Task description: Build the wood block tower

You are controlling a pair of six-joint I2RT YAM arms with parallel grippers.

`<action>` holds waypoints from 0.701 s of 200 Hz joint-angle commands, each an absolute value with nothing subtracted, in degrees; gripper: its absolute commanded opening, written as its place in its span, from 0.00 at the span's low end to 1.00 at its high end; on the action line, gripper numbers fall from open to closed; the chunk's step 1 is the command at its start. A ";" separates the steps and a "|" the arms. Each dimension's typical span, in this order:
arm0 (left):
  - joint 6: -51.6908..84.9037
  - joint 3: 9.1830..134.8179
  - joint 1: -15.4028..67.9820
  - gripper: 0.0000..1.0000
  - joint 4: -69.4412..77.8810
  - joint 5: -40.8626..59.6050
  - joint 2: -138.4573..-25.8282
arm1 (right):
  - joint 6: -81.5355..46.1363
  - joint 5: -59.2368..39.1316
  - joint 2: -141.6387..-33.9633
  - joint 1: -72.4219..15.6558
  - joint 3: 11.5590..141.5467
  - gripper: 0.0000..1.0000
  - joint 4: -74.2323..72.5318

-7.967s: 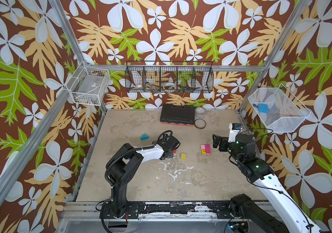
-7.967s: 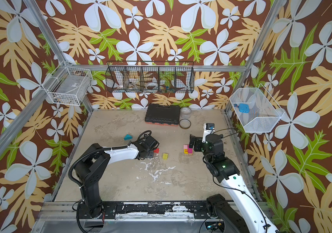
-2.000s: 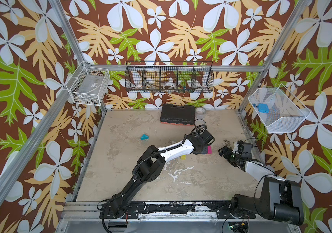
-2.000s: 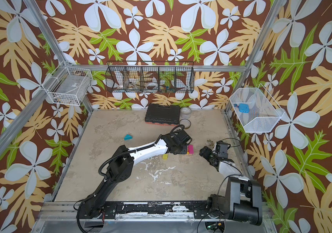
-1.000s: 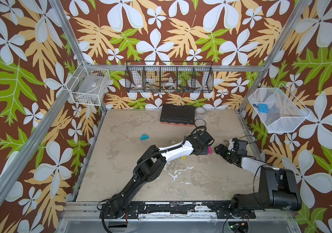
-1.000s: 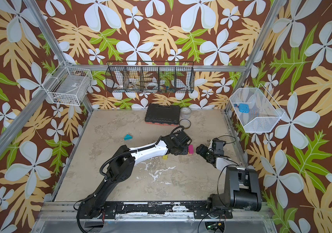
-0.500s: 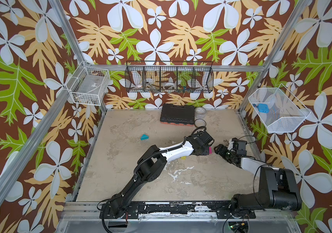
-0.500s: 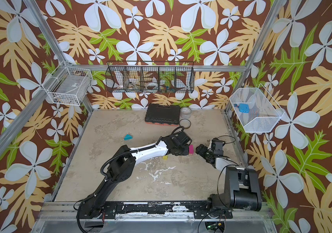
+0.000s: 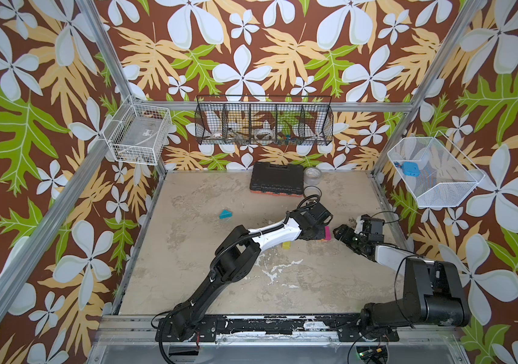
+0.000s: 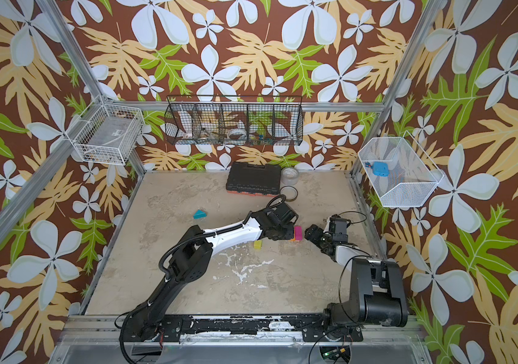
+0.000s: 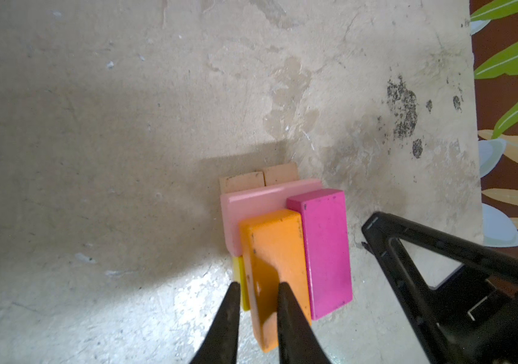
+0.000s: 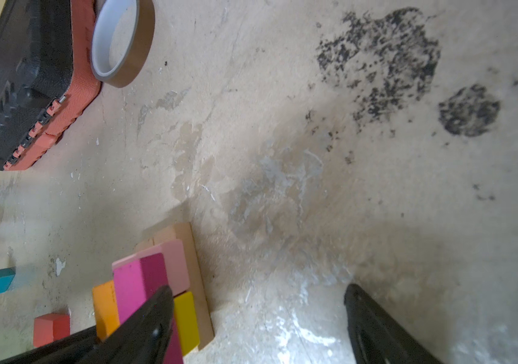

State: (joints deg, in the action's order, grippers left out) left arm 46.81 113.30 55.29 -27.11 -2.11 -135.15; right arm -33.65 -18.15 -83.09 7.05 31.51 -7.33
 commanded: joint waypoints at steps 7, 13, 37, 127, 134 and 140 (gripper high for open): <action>47.27 113.92 55.25 0.24 -27.95 -2.01 -135.22 | -33.82 -17.83 -84.28 6.90 31.73 0.86 -4.75; 47.12 113.92 55.17 0.24 -28.04 -2.09 -135.18 | -33.83 -17.58 -84.48 6.89 31.81 0.86 -4.75; 46.93 113.48 55.07 0.26 -28.08 -2.76 -134.66 | -33.75 -16.89 -85.64 6.93 31.88 0.86 -5.04; 46.23 108.60 53.94 0.34 -22.60 0.92 -132.30 | -33.73 -16.05 -87.99 6.57 32.21 0.85 -5.38; 46.23 108.38 53.88 0.35 -22.25 1.12 -132.14 | -33.75 -15.85 -87.84 6.48 32.14 0.85 -5.44; 46.22 108.21 53.89 0.35 -21.96 1.29 -132.03 | -33.75 -15.69 -87.74 6.47 32.00 0.85 -5.28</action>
